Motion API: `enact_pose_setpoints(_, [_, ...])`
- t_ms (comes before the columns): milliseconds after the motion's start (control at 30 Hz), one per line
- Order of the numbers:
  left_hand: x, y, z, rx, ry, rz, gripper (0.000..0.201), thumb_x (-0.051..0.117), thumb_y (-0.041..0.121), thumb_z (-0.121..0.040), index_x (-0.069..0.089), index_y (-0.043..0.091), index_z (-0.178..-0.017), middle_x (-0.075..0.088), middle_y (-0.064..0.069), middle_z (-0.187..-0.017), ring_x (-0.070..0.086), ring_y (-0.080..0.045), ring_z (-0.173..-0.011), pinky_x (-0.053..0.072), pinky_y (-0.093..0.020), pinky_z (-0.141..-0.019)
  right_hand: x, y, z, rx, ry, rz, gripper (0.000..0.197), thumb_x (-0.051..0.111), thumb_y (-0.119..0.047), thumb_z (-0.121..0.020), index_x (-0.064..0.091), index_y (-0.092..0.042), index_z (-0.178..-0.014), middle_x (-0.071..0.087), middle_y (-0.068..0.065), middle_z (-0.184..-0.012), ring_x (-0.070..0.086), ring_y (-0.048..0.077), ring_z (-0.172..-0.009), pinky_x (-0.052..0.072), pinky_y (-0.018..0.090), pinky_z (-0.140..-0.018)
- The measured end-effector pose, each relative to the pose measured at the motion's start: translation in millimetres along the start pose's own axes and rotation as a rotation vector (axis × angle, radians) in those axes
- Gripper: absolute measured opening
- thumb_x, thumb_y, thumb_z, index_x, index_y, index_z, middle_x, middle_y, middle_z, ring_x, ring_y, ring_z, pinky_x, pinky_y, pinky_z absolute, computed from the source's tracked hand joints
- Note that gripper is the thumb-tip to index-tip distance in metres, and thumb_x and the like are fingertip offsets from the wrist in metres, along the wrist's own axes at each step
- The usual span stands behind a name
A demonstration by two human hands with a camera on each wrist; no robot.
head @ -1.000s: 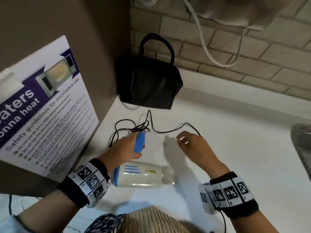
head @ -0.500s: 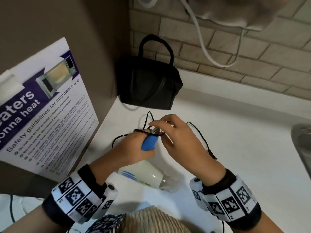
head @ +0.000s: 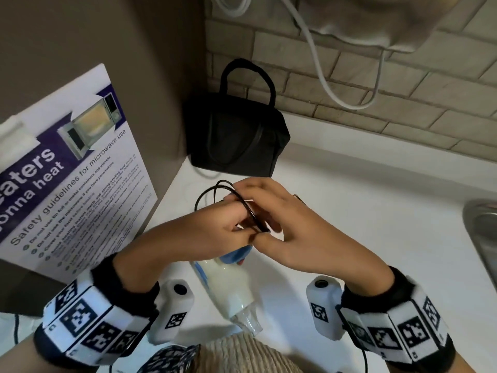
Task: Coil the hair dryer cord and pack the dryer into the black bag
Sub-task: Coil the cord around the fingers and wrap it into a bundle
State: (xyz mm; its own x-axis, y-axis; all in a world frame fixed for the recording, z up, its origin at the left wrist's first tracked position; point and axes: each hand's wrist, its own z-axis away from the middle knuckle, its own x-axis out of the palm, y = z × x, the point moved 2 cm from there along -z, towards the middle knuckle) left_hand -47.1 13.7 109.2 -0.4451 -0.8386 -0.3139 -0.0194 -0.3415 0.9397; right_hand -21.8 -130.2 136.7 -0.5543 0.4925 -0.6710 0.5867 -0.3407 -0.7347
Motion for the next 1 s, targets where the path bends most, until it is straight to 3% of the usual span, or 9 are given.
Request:
enact_pose_setpoints(100, [3.5, 10.8, 4.2, -0.017, -0.100, -0.066, 0.016, 0.052, 0.030, -0.083, 0.064, 0.039, -0.079, 0.068, 0.003, -0.089, 0.065, -0.020, -0.090, 0.053, -0.040, -0.088, -6.7, -8.1, 0.6, 0.089, -0.054, -0.372, 0.034, 0.054, -0.012, -0.075, 0.054, -0.021, -0.108, 0.046, -0.008, -0.138, 0.054, 0.002, -0.110, 0.045, 0.016, -0.074])
enact_pose_setpoints(200, [7.7, 13.7, 4.1, -0.028, -0.076, -0.090, 0.018, 0.051, 0.047, -0.082, 0.066, 0.039, -0.085, 0.067, -0.023, -0.094, 0.066, -0.025, -0.089, 0.054, -0.039, -0.086, -15.4, -16.5, 1.4, 0.127, 0.035, -0.581, 0.007, 0.057, -0.012, -0.086, 0.054, -0.017, -0.083, 0.057, -0.008, -0.132, 0.061, 0.005, -0.074, 0.043, 0.032, -0.051])
enact_pose_setpoints(267, [7.6, 13.0, 3.5, -0.066, -0.013, -0.089, 0.015, 0.052, 0.039, -0.085, 0.066, 0.034, -0.085, 0.068, -0.021, -0.092, 0.067, -0.020, -0.084, 0.055, -0.031, -0.077, -16.2, -21.4, 2.3, 0.135, 0.054, -0.573, 0.008, 0.062, -0.018, -0.085, 0.055, -0.018, -0.088, 0.061, -0.007, -0.127, 0.063, 0.004, -0.088, 0.048, 0.037, -0.060])
enact_pose_setpoints(333, [6.4, 9.3, 1.8, -0.062, 0.002, -0.117, 0.018, 0.047, 0.030, -0.081, 0.060, 0.043, -0.083, 0.068, -0.003, -0.089, 0.066, -0.012, -0.080, 0.056, -0.029, -0.072, -12.5, -23.2, 2.2, 0.133, 0.019, -0.415, 0.033, 0.070, -0.021, -0.083, 0.052, -0.022, -0.111, 0.060, -0.006, -0.122, 0.058, 0.004, -0.111, 0.053, 0.031, -0.084])
enact_pose_setpoints(467, [11.2, 7.7, 0.0, -0.052, 0.046, -0.156, 0.019, 0.040, 0.038, -0.067, 0.057, 0.047, -0.071, 0.065, -0.002, -0.079, 0.065, -0.015, -0.079, 0.055, -0.042, -0.078, -9.2, -30.0, -0.8, 0.003, 0.069, -0.012, 0.046, 0.063, -0.018, -0.089, 0.044, -0.027, -0.129, 0.062, -0.009, -0.108, 0.058, 0.005, -0.106, 0.049, 0.023, -0.088])
enact_pose_setpoints(600, [18.2, 9.8, -2.1, 0.005, 0.061, -0.093, 0.018, 0.042, 0.040, -0.069, 0.056, 0.051, -0.066, 0.060, 0.022, -0.079, 0.063, -0.027, -0.088, 0.052, -0.042, -0.083, -16.7, -35.3, -2.3, -0.112, 0.101, 0.118, 0.043, 0.056, -0.002, -0.087, 0.053, -0.022, -0.125, 0.061, -0.003, -0.095, 0.058, 0.006, -0.094, 0.049, 0.026, -0.084])
enact_pose_setpoints(800, [13.1, 9.1, 13.6, 0.034, -0.058, 0.003, 0.022, 0.039, 0.027, -0.095, 0.059, 0.031, -0.087, 0.060, 0.010, -0.091, 0.057, -0.030, -0.088, 0.050, -0.046, -0.085, -34.8, -8.2, 0.7, 0.079, 0.475, 0.189, 0.024, 0.052, -0.009, -0.081, 0.070, -0.021, -0.091, 0.051, -0.004, -0.082, 0.053, 0.009, -0.078, 0.043, 0.016, -0.072])
enact_pose_setpoints(900, [6.8, 8.4, 20.7, 0.059, -0.078, 0.095, 0.019, 0.044, 0.038, -0.091, 0.058, 0.025, -0.088, 0.060, -0.008, -0.090, 0.053, -0.043, -0.089, 0.049, -0.053, -0.085, -38.2, 7.3, 3.4, 0.223, 0.460, 0.229, 0.022, 0.051, -0.020, -0.085, 0.072, -0.022, -0.090, 0.052, -0.011, -0.080, 0.055, 0.006, -0.082, 0.044, 0.019, -0.074])
enact_pose_setpoints(1000, [3.7, 11.2, 19.7, 0.075, -0.017, 0.189, 0.016, 0.055, 0.042, -0.082, 0.058, 0.025, -0.083, 0.064, 0.003, -0.072, 0.055, -0.040, -0.073, 0.049, -0.058, -0.081, -33.5, 12.5, 5.0, 0.278, 0.425, 0.261, 0.029, 0.045, -0.027, -0.097, 0.073, -0.023, -0.087, 0.056, -0.002, -0.083, 0.055, 0.010, -0.085, 0.041, 0.021, -0.074])
